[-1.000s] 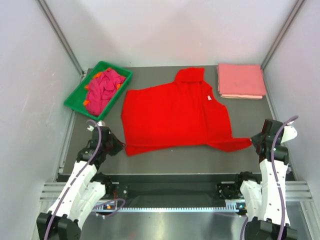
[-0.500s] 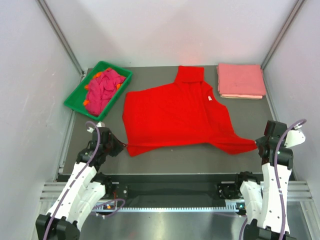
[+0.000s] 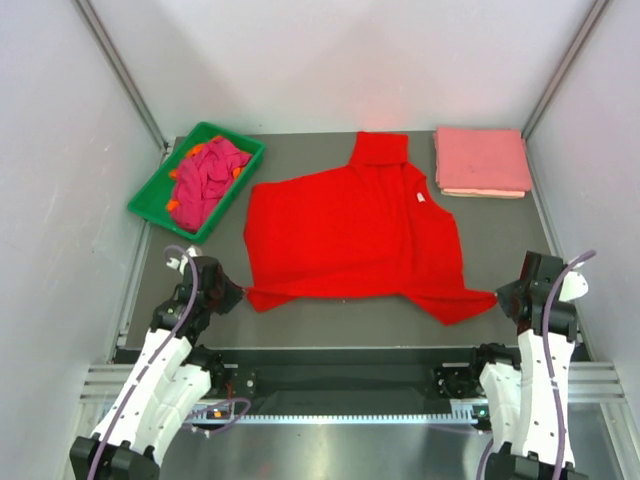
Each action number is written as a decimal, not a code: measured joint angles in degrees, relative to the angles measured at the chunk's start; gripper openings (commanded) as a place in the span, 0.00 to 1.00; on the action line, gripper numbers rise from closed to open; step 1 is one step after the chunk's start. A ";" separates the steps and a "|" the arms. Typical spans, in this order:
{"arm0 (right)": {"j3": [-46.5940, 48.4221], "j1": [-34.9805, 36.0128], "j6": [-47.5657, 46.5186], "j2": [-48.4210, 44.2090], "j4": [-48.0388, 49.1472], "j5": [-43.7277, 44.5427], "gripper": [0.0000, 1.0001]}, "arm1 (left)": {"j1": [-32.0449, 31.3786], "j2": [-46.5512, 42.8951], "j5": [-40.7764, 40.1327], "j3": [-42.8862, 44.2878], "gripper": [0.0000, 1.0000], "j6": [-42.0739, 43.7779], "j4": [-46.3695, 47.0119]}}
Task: Fold and stack the t-shirts
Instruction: Flatten the tshirt out
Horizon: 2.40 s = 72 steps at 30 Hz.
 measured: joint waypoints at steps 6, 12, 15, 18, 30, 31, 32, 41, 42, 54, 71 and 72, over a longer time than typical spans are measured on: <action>-2.71 0.00 -2.23 6.95 7.34 -5.66 0.00 | 0.00 4.48 -1.73 0.00 0.00 0.02 1.51; -2.64 0.00 -3.96 10.82 11.67 -5.81 0.00 | -0.02 7.87 -3.45 0.52 0.00 0.04 3.72; -2.64 0.00 -4.63 12.57 12.92 -5.92 0.00 | -0.04 9.40 -3.41 0.59 0.00 0.04 4.74; -1.33 0.00 -5.40 13.33 12.09 -5.03 0.00 | -0.04 9.53 -3.23 0.59 0.00 0.07 4.92; 13.11 0.00 -8.00 8.07 2.80 2.40 0.00 | -14.32 6.62 -7.89 0.94 0.00 -3.74 3.37; 13.11 0.00 -8.13 7.56 1.66 2.64 0.00 | -16.72 6.60 -8.90 0.94 0.00 -4.96 3.28; 13.11 0.00 -8.35 6.51 0.26 3.08 0.00 | -18.91 6.62 -9.70 0.94 0.00 -6.14 3.17; 18.93 0.00 -8.87 0.59 -10.23 8.31 0.00 | -26.82 4.37 -15.45 0.96 0.00 -12.50 -1.18; 20.26 0.00 -8.87 -0.07 -11.08 9.14 0.00 | -27.12 3.56 -15.85 0.96 0.00 -12.83 -1.66; 23.15 0.00 -9.29 -2.93 -15.30 8.70 0.00 | -27.67 1.29 -15.96 0.96 0.00 -13.20 -1.36; 8.02 -0.02 -13.09 -1.73 4.15 -11.34 0.00 | -16.90 27.96 -16.52 12.09 0.00 0.74 13.70; 6.73 -0.02 -12.87 -1.16 5.73 -12.90 0.00 | -14.47 31.26 -14.80 13.79 0.00 1.99 15.58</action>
